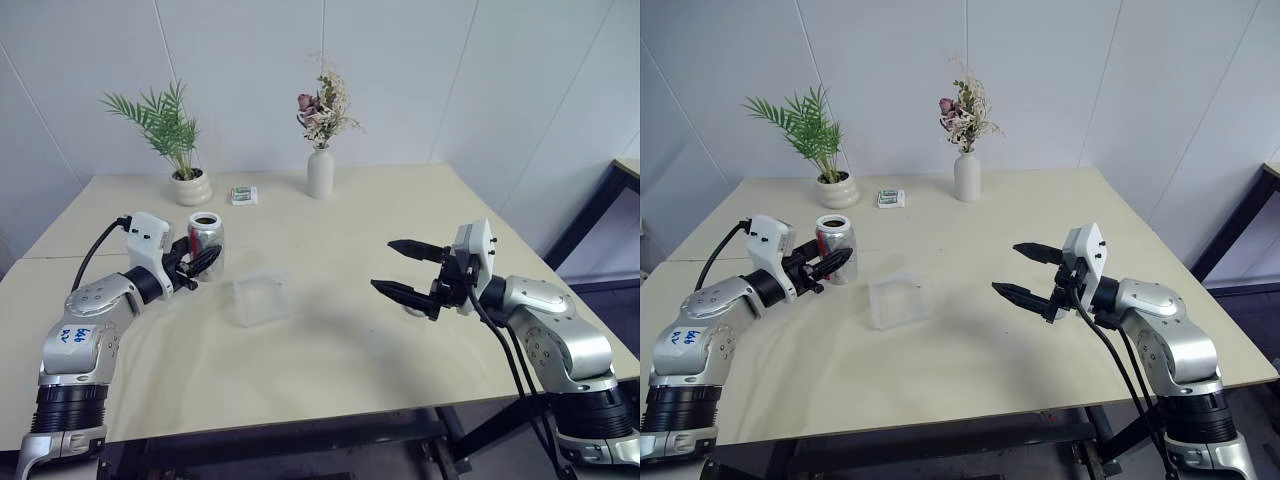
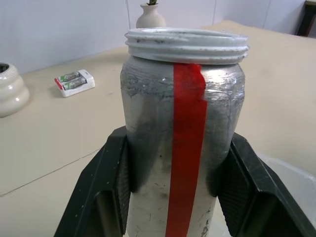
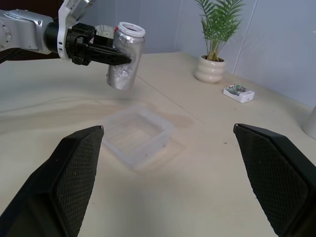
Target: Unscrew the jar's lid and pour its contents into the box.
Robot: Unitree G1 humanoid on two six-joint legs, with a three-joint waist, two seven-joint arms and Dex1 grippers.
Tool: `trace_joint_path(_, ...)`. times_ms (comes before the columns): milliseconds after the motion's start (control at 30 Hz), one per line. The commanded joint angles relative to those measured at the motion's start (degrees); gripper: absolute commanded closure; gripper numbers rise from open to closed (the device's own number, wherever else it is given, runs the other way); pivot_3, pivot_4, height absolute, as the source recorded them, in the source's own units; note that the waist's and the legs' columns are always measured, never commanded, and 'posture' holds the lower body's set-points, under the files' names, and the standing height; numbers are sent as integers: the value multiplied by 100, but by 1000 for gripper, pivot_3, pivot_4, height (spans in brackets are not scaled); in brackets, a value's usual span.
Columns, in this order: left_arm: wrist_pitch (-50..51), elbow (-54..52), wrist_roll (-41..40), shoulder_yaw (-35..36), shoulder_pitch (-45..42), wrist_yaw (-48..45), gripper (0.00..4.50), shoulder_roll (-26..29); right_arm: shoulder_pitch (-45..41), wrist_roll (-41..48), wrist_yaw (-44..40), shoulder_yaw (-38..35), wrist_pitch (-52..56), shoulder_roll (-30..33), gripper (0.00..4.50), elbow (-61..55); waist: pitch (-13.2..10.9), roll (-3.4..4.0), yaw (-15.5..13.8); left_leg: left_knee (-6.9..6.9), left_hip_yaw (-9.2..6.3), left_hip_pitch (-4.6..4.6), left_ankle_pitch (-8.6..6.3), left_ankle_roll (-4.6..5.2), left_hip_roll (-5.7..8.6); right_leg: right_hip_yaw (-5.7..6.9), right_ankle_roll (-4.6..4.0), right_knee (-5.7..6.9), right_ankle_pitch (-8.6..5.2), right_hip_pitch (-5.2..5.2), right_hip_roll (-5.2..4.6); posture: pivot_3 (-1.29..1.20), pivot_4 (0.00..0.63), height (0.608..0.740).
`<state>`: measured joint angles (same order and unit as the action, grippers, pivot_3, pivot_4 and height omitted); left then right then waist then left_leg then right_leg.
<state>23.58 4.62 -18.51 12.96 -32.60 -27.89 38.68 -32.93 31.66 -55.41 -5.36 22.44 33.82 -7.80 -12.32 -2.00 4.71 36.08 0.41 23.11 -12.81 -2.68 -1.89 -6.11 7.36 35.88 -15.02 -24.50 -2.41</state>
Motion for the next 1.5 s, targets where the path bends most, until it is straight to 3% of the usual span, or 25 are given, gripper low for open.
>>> trace_joint_path(33,-1173,265,1433,-656,-233,327,2550,497,-110,75,45,-122,-107,-17,48,-144,0,-1,-4,-2,0,1,-1,-1,0,0,0,0,0,-3,1,0,150,740)
trace_joint_path(133,-2100,652,2962,-1425,-598,852,2550,1024,-126,65,47,-117,-112,-31,48,-127,0,-1,-10,-9,0,4,-1,-1,0,0,-1,-4,0,-6,0,0,150,740)
trace_joint_path(300,-3910,974,6703,-3251,-1818,2119,2550,2198,-116,58,73,-113,-138,-89,48,-98,0,-6,-28,-15,6,13,-3,0,1,-1,4,-29,3,-8,-1,0,150,740)
trace_joint_path(333,-4138,1109,7132,-3484,-2102,2262,2550,2262,-118,63,82,-111,-142,-111,48,-88,0,-6,-34,-16,10,14,-5,5,2,-2,5,-34,4,-7,-2,0,150,740)
trace_joint_path(500,-5103,1741,8806,-4319,-3231,3330,2550,2331,-215,42,98,-60,-191,-252,48,38,1,-5,-25,-17,23,13,-23,14,3,-8,11,-27,6,-12,-4,0,150,740)
trace_joint_path(733,-5898,2923,10051,-5235,-4346,4133,2550,2096,-399,19,167,-35,-327,-508,48,264,-1,-8,3,-17,32,21,-33,22,3,-15,18,-22,5,-28,-5,0,150,740)
trace_joint_path(900,-6025,2555,9592,-4978,-3895,3938,2550,2032,-384,4,242,-65,-426,-617,48,331,-1,-8,-2,-14,37,22,-48,28,3,-19,28,-20,-5,-28,-7,0,150,740)
trace_joint_path(1067,-6014,2415,8374,-4273,-3391,3098,2550,2087,-400,5,212,-46,-443,-617,48,355,-2,-9,-2,-8,39,32,-51,30,2,-19,27,-5,-6,-39,-9,0,150,740)
trace_joint_path(1233,-5080,2402,5829,-2882,-2529,1548,2550,1710,-429,30,147,16,-395,-602,48,377,-1,-9,-7,2,43,25,-51,30,2,-21,23,4,-8,-38,-10,0,150,740)
trace_joint_path(1367,-3645,1768,3922,-1617,-1832,608,2550,1130,-416,62,102,19,-343,-569,48,321,-1,-9,-5,10,40,17,-50,31,1,-19,20,20,-9,-31,-9,0,150,740)
trace_joint_path(1500,-1985,856,2605,-406,-1006,454,2550,511,-430,116,95,22,-258,-567,48,237,-1,-9,27,16,36,15,-49,31,1,-19,21,20,-7,-28,-8,0,150,740)
